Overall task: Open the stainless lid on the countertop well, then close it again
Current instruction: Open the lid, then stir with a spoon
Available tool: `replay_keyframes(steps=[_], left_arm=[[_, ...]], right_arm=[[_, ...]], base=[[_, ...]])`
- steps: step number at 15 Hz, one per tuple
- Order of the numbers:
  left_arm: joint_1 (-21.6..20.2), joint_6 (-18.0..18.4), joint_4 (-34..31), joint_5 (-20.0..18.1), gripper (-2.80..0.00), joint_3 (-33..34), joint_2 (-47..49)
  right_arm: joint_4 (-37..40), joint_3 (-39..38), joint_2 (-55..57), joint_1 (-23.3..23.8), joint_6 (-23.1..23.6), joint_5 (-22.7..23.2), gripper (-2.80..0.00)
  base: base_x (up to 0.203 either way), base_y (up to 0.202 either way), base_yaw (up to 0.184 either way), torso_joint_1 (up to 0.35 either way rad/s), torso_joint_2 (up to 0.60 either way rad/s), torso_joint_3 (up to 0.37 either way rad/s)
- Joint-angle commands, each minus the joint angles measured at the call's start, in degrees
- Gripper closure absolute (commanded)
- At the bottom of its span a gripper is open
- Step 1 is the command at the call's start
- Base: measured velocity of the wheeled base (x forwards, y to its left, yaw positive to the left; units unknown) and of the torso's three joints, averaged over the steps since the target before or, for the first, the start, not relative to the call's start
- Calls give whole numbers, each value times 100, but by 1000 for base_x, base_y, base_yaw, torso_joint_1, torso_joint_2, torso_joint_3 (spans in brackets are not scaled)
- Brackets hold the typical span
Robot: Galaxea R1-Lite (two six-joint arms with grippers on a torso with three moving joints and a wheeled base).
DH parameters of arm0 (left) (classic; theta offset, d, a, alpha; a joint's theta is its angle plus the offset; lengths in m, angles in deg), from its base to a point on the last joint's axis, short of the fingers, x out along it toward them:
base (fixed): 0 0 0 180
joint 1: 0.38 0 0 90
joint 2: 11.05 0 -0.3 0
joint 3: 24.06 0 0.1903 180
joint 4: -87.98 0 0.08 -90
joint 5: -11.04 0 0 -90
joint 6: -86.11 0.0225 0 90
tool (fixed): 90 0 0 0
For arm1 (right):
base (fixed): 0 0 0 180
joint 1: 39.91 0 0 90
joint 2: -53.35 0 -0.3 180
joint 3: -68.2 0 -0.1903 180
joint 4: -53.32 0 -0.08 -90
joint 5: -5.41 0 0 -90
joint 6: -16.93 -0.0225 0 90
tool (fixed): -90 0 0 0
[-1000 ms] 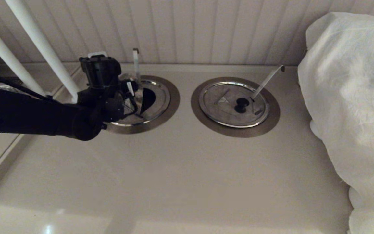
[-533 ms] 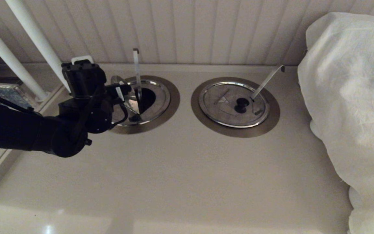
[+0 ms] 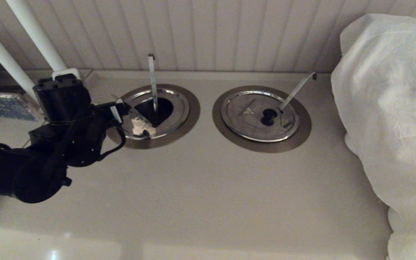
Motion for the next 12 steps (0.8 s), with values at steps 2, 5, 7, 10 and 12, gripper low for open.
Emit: replay_keyframes(steps=[2, 5, 7, 10, 12], left_arm=[[-2, -8, 29, -9, -280, 707, -1057], [3, 10, -211, -40, -280, 988, -1804], [6, 8, -611, -80, -280, 790, -1931], [7, 6, -664, -90, -280, 483, -1593], [7, 3, -657, -84, -280, 263, -1177]], right_arm=[[-2, -9, -9, -1, 0, -5, -280], [-2, -9, -9, -1, 0, -6, -280], [-2, -9, -9, -1, 0, 2, -280], [-2, -9, -9, -1, 0, -6, -280], [-2, -9, -9, -1, 0, 2, -280]], base=[[0, 0, 0, 0, 0, 0], [0, 0, 0, 0, 0, 0], [0, 0, 0, 0, 0, 0], [0, 0, 0, 0, 0, 0], [0, 0, 0, 0, 0, 0]])
